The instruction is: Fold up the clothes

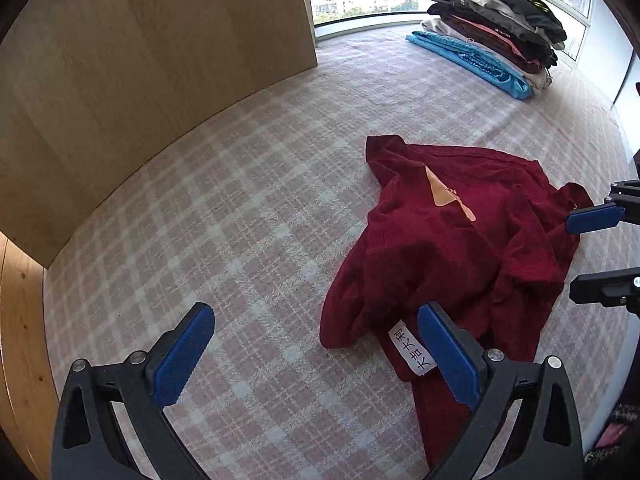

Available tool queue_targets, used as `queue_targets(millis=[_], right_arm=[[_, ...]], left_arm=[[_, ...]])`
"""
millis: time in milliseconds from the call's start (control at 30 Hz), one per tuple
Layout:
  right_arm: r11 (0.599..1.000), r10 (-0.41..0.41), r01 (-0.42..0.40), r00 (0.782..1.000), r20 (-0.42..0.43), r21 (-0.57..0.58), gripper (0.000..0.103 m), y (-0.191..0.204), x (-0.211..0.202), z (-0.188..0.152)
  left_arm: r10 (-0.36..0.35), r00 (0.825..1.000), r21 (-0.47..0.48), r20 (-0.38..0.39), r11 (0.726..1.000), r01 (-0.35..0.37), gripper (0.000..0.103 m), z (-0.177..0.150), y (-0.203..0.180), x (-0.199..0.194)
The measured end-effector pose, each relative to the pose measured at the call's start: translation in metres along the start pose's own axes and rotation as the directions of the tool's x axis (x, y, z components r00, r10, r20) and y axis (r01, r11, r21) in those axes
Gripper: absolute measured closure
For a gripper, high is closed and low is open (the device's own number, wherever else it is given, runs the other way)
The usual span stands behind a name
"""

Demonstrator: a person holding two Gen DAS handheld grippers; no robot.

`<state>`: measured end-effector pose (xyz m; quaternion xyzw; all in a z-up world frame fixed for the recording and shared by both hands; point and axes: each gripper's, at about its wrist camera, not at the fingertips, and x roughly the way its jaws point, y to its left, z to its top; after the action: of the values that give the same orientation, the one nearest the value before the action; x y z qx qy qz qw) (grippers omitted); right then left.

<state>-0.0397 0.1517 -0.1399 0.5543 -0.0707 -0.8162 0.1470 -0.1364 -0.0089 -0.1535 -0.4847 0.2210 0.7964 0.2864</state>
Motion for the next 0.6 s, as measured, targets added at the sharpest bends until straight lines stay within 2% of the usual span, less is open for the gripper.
queue_targets(millis=[33, 67, 100, 133, 167, 200, 233, 267, 300, 367, 467, 600], right_arm=[[1.000, -0.008, 0.008, 1.000, -0.011, -0.001, 0.037, -0.001, 0.007, 0.002], [1.000, -0.020, 0.020, 1.000, -0.017, 0.001, 0.037, -0.001, 0.013, 0.002], [1.000, -0.018, 0.018, 1.000, -0.013, 0.007, 0.048, -0.003, 0.015, 0.002], [1.000, 0.006, -0.006, 1.000, -0.008, 0.015, 0.090, -0.006, 0.014, 0.000], [0.999, 0.039, -0.039, 0.999, -0.016, 0.021, 0.098, -0.009, 0.014, 0.000], [0.999, 0.040, -0.040, 0.999, -0.008, 0.019, 0.098, -0.012, 0.009, -0.001], [0.999, 0.032, -0.032, 0.999, 0.006, 0.015, 0.098, -0.014, 0.003, -0.002], [1.000, 0.011, -0.012, 0.999, 0.031, 0.003, 0.098, -0.016, -0.007, -0.002], [1.000, 0.001, -0.001, 0.998, 0.055, -0.003, 0.099, -0.020, -0.019, -0.001], [1.000, -0.017, 0.018, 0.994, 0.105, -0.005, 0.099, -0.028, -0.046, 0.001], [0.998, -0.063, 0.063, 0.980, 0.187, 0.003, 0.099, -0.043, -0.091, 0.009], [0.994, -0.107, 0.104, 0.956, 0.273, 0.026, 0.099, -0.063, -0.140, 0.029]], left_arm=[[-0.021, 1.000, 0.008, -0.020, 1.000, 0.021, 0.007, 0.003, 0.001, 0.009], [-0.082, 0.996, -0.005, -0.041, 0.997, 0.081, 0.023, 0.004, 0.002, 0.015], [-0.144, 0.988, -0.020, -0.062, 0.989, 0.143, 0.031, 0.005, 0.004, 0.022], [-0.207, 0.975, -0.037, -0.082, 0.978, 0.204, 0.042, 0.006, 0.006, 0.029], [-0.258, 0.963, -0.084, -0.077, 0.964, 0.252, 0.048, 0.006, 0.012, 0.030], [-0.309, 0.949, -0.133, -0.068, 0.945, 0.298, 0.052, 0.006, 0.017, 0.031], [-0.363, 0.930, -0.176, -0.054, 0.920, 0.349, 0.082, 0.005, 0.023, 0.030], [-0.416, 0.909, -0.219, -0.037, 0.891, 0.399, 0.091, 0.004, 0.029, 0.028], [-0.398, 0.917, -0.237, -0.022, 0.893, 0.382, 0.091, 0.003, 0.033, 0.025], [-0.328, 0.945, -0.212, -0.011, 0.924, 0.318, 0.091, -0.002, 0.034, 0.012], [-0.294, 0.955, -0.203, 0.040, 0.934, 0.295, 0.091, -0.010, 0.040, -0.022], [-0.234, 0.965, -0.227, 0.120, 0.940, 0.256, 0.091, -0.018, 0.055, -0.089]])
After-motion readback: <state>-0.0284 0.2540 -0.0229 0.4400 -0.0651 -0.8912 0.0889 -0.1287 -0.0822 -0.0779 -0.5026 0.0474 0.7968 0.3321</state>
